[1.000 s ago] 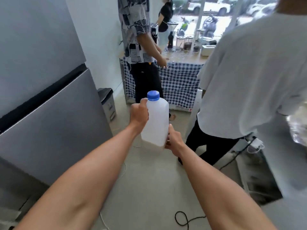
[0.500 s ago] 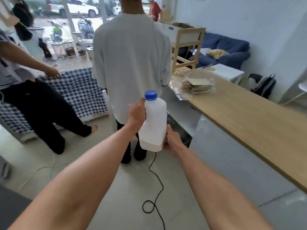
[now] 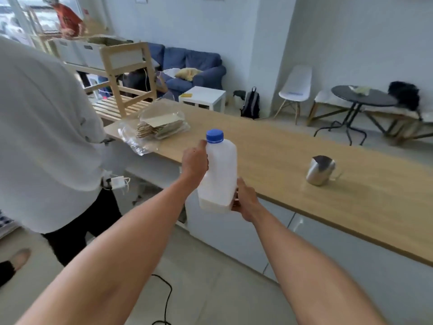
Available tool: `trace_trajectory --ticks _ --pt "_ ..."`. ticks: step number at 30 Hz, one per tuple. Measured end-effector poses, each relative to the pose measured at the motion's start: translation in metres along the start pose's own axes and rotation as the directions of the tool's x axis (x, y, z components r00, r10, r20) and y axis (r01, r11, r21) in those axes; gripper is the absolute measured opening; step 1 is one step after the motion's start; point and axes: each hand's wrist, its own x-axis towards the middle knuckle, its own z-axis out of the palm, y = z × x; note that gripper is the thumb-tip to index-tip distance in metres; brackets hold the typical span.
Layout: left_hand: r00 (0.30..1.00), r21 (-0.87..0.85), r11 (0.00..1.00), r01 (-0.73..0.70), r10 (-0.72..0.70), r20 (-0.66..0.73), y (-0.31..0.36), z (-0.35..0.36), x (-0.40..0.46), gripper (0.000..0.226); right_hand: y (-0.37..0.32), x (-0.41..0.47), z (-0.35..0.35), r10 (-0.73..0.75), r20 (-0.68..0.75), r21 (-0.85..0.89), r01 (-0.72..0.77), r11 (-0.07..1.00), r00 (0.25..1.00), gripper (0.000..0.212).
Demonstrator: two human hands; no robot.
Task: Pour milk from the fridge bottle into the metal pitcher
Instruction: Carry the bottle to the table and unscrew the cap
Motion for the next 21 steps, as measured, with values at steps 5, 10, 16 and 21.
trace_trajectory --ticks 5,10,16,21 --pt "0.994 0.009 1.0 0.015 -0.015 0.106 -0.004 0.097 0.014 0.044 -0.017 0.031 -0.087 0.0 -0.075 0.041 0.003 0.999 0.997 0.051" --pt "0.981 0.021 1.0 0.002 -0.006 0.193 -0.007 0.17 0.018 0.044 -0.027 0.056 -0.154 0.016 -0.11 0.085 -0.007 0.996 0.994 0.045" --pt "0.961 0.037 0.999 -0.016 0.005 0.275 -0.007 0.228 0.026 0.042 -0.031 0.081 -0.201 0.051 -0.145 0.109 -0.036 0.993 0.988 0.046" --pt "0.95 0.029 1.0 -0.009 -0.001 0.312 -0.008 0.259 0.044 0.039 -0.04 0.102 -0.221 0.055 -0.183 0.117 -0.034 0.993 0.982 0.054"
